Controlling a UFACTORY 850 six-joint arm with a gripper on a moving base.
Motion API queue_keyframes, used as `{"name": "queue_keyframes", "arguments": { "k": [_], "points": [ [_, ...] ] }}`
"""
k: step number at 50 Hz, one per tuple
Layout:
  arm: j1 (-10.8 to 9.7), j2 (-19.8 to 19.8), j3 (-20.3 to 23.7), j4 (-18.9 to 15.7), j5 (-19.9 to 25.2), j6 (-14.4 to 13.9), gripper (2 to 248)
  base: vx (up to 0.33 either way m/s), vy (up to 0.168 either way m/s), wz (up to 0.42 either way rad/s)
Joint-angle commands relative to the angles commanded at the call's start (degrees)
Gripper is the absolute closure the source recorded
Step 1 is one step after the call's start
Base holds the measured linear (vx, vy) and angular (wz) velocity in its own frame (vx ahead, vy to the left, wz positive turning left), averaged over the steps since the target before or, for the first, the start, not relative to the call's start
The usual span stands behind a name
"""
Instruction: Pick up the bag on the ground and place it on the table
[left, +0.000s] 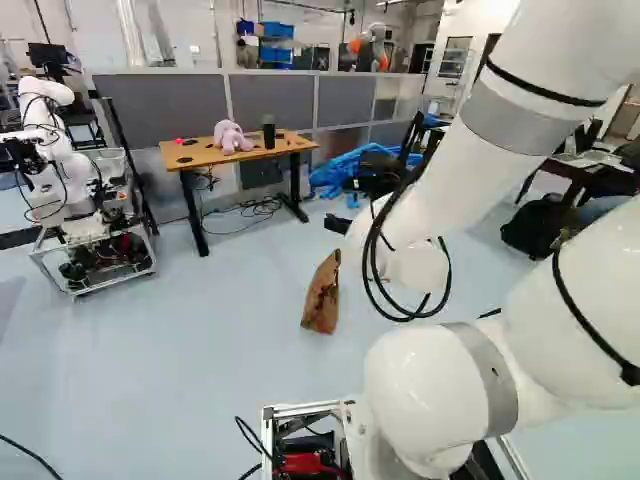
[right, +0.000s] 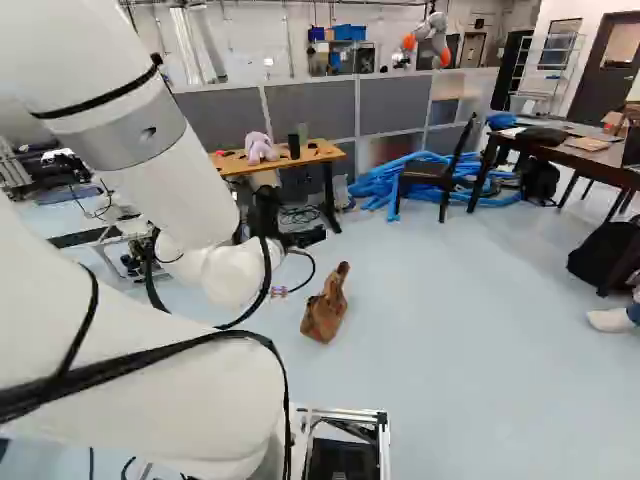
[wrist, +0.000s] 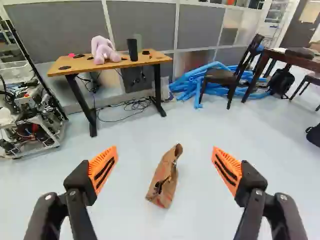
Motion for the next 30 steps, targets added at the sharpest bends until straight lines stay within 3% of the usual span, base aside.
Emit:
{"name": "queue_keyframes", "arguments": {
  "k": [30],
  "points": [
    [0.0,0.0,0.0,0.0,0.0,0.0,3,0.0,0.0,0.0]
  ]
}}
